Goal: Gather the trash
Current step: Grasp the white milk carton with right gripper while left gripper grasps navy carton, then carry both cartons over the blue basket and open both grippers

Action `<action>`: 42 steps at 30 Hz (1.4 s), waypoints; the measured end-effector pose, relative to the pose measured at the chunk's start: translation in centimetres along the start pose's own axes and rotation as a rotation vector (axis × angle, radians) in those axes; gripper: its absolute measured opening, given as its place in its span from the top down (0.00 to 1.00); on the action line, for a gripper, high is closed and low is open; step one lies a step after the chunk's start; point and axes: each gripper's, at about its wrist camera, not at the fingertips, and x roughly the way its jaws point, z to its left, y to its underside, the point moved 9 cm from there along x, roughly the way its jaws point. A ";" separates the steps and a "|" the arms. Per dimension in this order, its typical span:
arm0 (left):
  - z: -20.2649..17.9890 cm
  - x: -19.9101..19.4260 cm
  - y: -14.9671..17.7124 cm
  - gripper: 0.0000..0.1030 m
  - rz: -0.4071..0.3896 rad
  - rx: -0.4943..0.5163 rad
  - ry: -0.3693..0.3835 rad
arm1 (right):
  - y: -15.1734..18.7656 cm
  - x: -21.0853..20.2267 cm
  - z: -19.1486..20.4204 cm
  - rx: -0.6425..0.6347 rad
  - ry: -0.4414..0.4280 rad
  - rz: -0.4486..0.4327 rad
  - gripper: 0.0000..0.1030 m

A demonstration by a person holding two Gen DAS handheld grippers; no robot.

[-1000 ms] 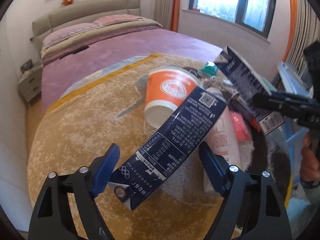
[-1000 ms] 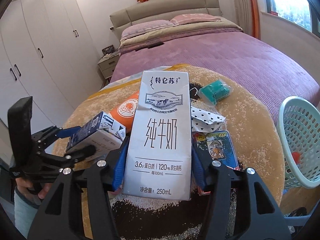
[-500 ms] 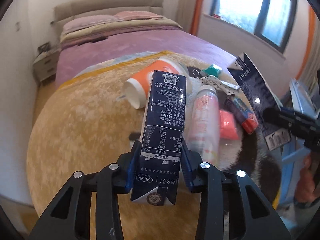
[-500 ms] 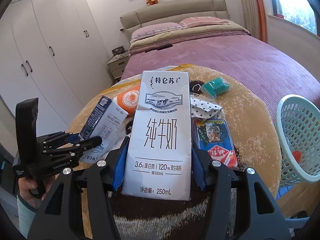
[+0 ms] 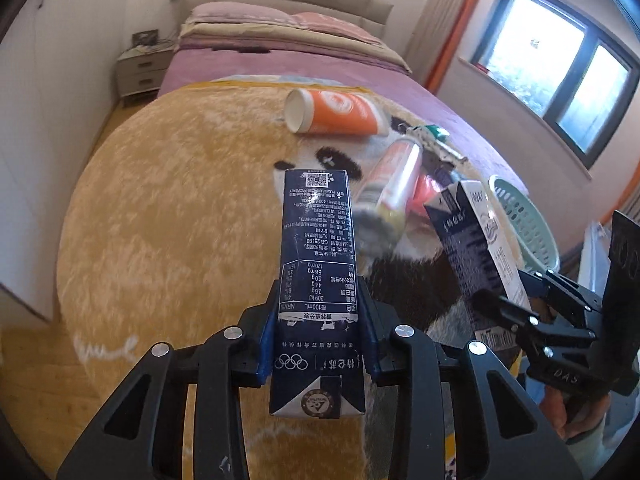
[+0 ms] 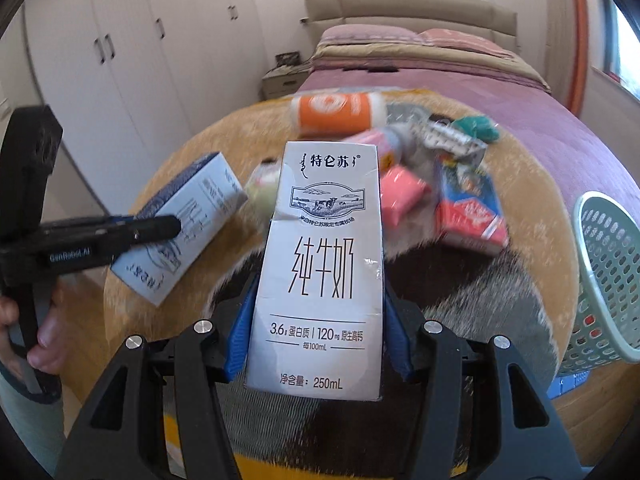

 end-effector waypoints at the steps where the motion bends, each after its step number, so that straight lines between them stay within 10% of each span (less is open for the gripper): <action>1: -0.1 -0.1 0.3 0.68 -0.003 0.001 -0.003 | 0.5 0.1 0.1 -0.016 0.001 0.005 0.49; 15: -1.0 0.2 2.8 0.65 -0.051 0.091 -0.175 | 4.0 0.8 -1.2 -0.009 0.058 0.072 0.38; 42: -4.5 -4.4 -0.1 0.67 -0.276 0.087 -0.129 | 2.0 -4.9 -1.8 0.063 0.052 -0.116 0.47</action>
